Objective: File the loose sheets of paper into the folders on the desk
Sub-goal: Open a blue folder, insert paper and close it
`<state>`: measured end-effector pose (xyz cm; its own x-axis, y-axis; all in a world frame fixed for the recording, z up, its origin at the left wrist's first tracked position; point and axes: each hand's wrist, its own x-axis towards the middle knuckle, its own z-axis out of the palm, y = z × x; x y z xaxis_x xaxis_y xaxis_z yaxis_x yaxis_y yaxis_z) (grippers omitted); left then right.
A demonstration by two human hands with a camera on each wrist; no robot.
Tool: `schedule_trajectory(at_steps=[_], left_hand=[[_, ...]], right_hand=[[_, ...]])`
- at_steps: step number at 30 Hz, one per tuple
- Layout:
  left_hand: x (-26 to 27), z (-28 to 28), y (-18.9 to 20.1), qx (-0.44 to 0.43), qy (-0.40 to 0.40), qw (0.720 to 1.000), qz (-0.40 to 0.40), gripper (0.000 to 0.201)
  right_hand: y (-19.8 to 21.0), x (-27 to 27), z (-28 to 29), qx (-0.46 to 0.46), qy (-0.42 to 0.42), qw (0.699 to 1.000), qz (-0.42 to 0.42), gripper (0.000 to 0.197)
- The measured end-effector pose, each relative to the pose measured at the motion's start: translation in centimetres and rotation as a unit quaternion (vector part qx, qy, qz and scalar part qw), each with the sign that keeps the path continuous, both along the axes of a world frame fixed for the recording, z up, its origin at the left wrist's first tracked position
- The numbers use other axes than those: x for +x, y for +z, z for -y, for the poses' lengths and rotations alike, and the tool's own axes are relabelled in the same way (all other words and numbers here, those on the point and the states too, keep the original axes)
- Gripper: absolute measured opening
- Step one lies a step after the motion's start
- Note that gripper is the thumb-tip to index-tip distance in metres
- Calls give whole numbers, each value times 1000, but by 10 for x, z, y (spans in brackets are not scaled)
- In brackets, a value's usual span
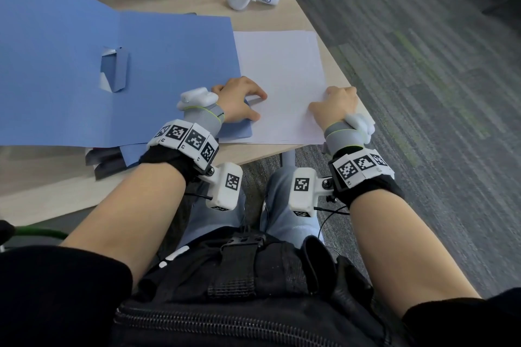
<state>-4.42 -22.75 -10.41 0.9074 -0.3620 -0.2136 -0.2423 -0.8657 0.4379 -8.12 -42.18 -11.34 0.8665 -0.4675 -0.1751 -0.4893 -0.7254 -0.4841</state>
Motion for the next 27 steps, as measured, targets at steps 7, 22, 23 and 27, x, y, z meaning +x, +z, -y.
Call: schedule_trajectory(at_steps=[7, 22, 23, 27], left_hand=[[0, 2, 1, -1, 4, 1000, 3, 47], [-2, 1, 1, -16, 7, 1000, 1, 47], [-2, 1, 1, -15, 7, 1000, 2, 47], [-2, 1, 1, -16, 5, 1000, 5, 47]], right_hand=[[0, 0, 0, -38, 10, 999, 14, 31], [0, 6, -3, -25, -30, 999, -12, 42], [1, 6, -3, -23, -34, 999, -15, 42], [-2, 6, -5, -20, -36, 999, 0, 40]])
